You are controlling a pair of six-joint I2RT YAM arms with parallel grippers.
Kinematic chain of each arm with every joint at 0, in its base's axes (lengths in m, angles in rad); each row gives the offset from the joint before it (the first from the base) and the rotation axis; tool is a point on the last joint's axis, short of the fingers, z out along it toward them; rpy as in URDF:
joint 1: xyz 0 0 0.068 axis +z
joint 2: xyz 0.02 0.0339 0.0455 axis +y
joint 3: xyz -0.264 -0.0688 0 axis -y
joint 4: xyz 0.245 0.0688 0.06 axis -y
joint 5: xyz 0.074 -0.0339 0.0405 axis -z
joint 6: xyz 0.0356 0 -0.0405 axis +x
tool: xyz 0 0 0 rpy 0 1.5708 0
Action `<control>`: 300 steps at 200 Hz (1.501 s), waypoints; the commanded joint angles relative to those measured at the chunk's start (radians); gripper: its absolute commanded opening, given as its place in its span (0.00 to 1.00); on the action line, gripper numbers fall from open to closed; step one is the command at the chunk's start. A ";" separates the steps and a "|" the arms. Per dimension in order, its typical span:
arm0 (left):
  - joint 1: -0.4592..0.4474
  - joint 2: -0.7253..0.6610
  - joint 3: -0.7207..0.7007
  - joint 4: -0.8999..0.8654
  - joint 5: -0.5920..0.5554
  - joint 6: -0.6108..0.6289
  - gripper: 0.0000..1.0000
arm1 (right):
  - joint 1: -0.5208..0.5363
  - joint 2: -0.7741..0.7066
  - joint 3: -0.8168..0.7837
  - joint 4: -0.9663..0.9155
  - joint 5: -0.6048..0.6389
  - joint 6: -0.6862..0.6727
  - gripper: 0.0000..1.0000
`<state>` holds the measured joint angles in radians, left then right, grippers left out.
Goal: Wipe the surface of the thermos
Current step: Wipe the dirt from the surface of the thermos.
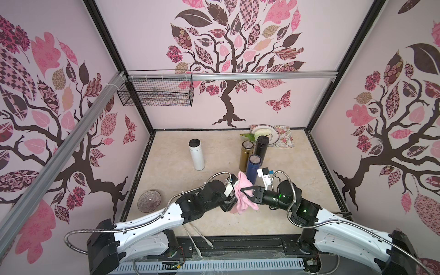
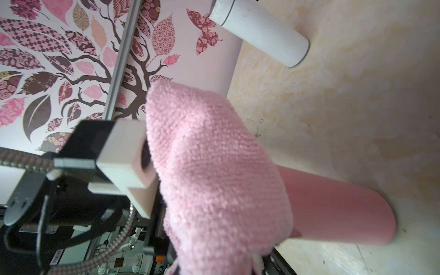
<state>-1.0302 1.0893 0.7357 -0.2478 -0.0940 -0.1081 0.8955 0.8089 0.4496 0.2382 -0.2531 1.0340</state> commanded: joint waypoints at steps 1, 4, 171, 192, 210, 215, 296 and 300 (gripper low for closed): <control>0.010 0.035 0.039 -0.008 0.012 0.026 0.00 | 0.007 -0.002 0.007 -0.109 0.047 -0.024 0.00; 0.010 0.038 0.044 -0.010 0.016 0.028 0.00 | 0.007 0.007 0.014 -0.100 0.045 -0.030 0.00; -0.018 0.064 0.072 -0.013 0.106 0.077 0.00 | 0.008 0.297 0.275 0.061 -0.116 -0.120 0.00; -0.021 0.073 0.071 0.004 0.128 0.069 0.00 | 0.008 0.350 0.330 0.014 -0.035 -0.183 0.00; -0.021 0.082 0.077 0.002 0.153 0.070 0.00 | 0.007 0.391 0.371 0.022 0.015 -0.219 0.00; -0.020 0.081 0.076 0.003 0.156 0.068 0.00 | 0.006 0.400 0.386 0.013 0.035 -0.231 0.00; -0.003 0.048 0.076 -0.026 0.017 0.056 0.00 | 0.009 0.372 0.409 -0.425 0.360 -0.427 0.00; -0.001 0.048 0.078 -0.029 0.017 0.055 0.00 | 0.010 0.359 0.403 -0.427 0.362 -0.427 0.00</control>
<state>-0.9936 1.1366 0.7765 -0.2707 -0.1623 -0.1474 0.9165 1.1824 0.8783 -0.0124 -0.0803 0.6968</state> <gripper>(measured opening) 0.644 0.116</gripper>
